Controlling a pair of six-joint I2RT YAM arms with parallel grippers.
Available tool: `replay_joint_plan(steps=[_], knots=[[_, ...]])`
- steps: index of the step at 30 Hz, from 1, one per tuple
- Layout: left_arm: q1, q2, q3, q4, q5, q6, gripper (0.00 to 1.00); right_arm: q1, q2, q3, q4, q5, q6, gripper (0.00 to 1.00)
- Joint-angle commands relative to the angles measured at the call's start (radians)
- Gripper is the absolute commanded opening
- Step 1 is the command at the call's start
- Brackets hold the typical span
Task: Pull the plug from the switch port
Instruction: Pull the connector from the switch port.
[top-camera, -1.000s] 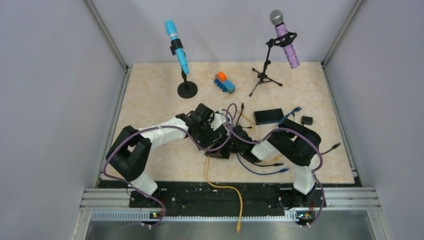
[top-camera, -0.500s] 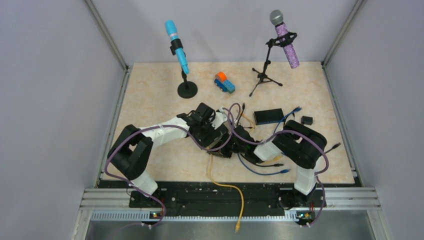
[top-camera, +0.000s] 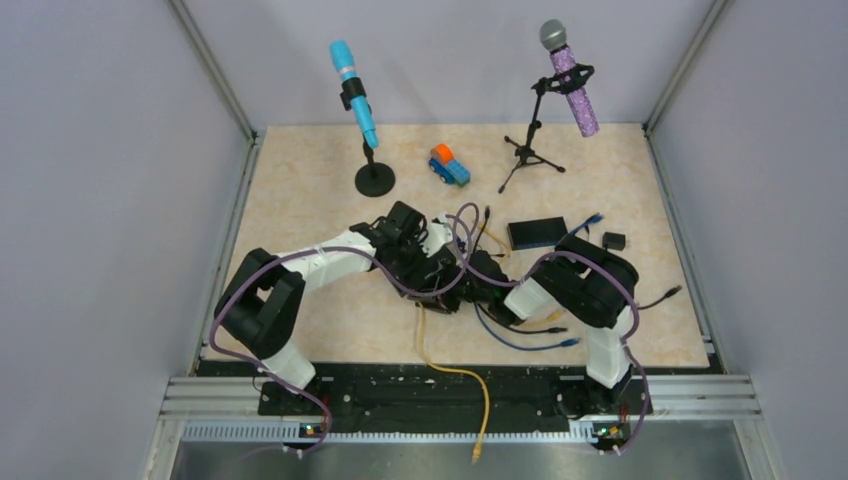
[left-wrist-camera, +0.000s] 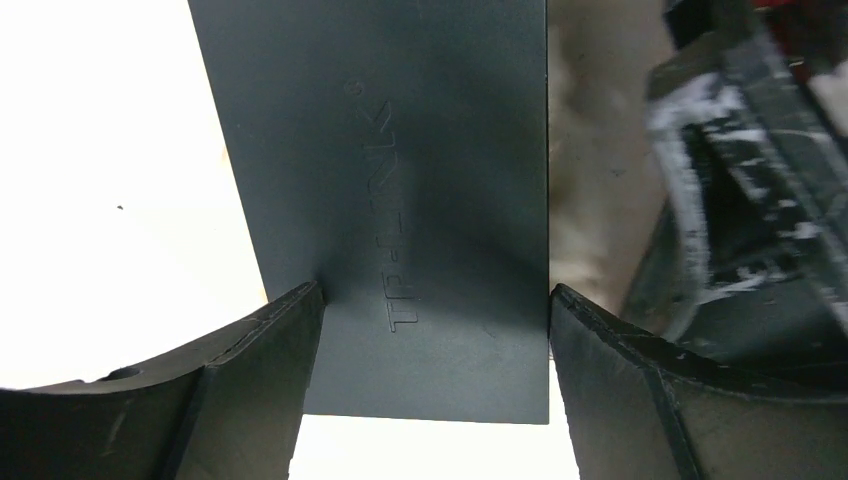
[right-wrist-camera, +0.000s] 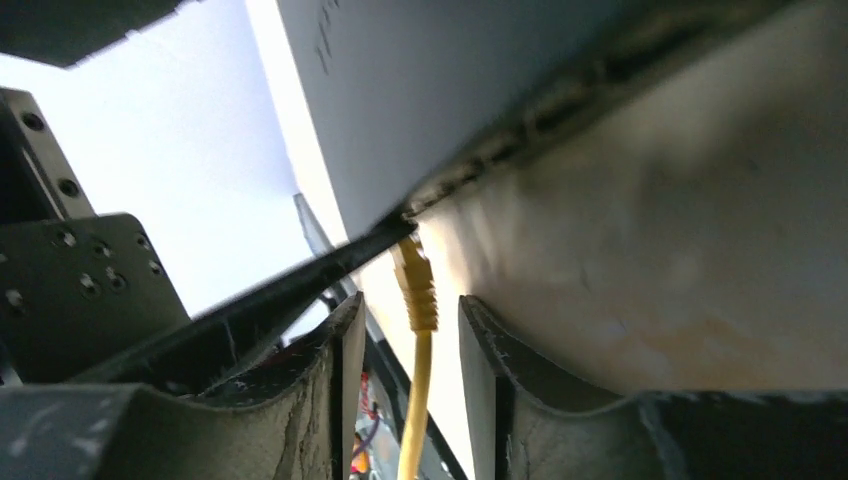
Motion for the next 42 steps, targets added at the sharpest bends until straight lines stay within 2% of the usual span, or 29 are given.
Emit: replay_joint_plan(steps=[1,5,7,11,14,22,29,31,35,40,42], knots=[[0.021,0.072,-0.008,-0.120,0.061,0.011,0.84,-0.014,0.103,0.037,0.211,-0.011,0.095,0.42],[0.021,0.091,0.013,-0.151,0.075,0.009,0.83,-0.015,0.148,0.030,0.279,0.048,0.154,0.41],[0.021,0.095,0.015,-0.153,0.078,0.008,0.83,-0.015,0.147,0.033,0.269,0.064,0.163,0.35],[0.022,0.100,0.029,-0.165,0.081,-0.009,0.83,-0.014,0.126,-0.039,0.288,0.164,0.250,0.30],[0.023,0.125,0.061,-0.187,0.095,-0.045,0.82,0.000,0.119,-0.109,0.398,0.260,0.306,0.36],[0.021,0.146,0.075,-0.191,0.116,-0.083,0.81,0.035,0.135,-0.015,0.377,0.295,0.315,0.37],[0.022,0.150,0.087,-0.194,0.082,-0.103,0.83,0.081,0.111,-0.007,0.239,0.287,0.264,0.37],[0.023,0.153,0.087,-0.193,0.102,-0.103,0.82,0.089,0.136,-0.005,0.268,0.278,0.261,0.33],[0.022,0.158,0.088,-0.212,0.101,-0.093,0.81,0.085,0.176,-0.008,0.343,0.326,0.302,0.33],[0.022,0.152,0.086,-0.214,0.110,-0.095,0.79,0.081,0.198,0.035,0.327,0.398,0.337,0.33],[0.023,0.153,0.087,-0.219,0.106,-0.093,0.79,0.081,0.210,0.048,0.325,0.405,0.365,0.25]])
